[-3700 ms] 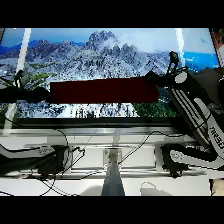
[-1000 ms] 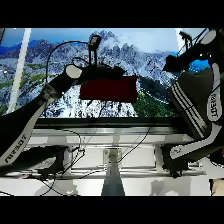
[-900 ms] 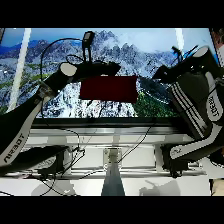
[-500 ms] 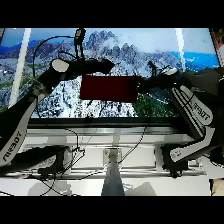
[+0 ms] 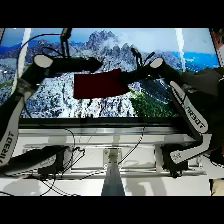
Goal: Fold the clothes and pants, and hang the long-sleeved shirts on hangers.
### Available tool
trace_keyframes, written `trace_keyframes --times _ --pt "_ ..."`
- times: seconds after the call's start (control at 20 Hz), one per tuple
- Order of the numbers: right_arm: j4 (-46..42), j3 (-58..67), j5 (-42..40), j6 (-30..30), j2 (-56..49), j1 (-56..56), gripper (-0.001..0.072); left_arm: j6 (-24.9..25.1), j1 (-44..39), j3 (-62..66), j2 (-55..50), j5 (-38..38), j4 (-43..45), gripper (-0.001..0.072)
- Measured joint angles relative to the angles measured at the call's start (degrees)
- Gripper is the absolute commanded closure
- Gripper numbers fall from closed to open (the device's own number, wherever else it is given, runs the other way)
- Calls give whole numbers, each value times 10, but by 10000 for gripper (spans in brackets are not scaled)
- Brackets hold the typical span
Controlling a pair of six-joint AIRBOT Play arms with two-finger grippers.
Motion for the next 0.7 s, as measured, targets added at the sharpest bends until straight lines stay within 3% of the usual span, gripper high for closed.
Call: trace_keyframes --times 0.1,0.15,0.45,0.7 --pt "-61 40 7 38 42 -29 702 -9 58 0 38 -44 65 567" --pt "-89 61 9 61 69 -50 702 -17 87 0 59 -66 101 693" --pt "-252 179 51 231 246 -233 701 -32 240 0 158 -166 273 694" --pt "-362 233 203 345 360 -435 700 -34 287 0 177 -187 307 694"
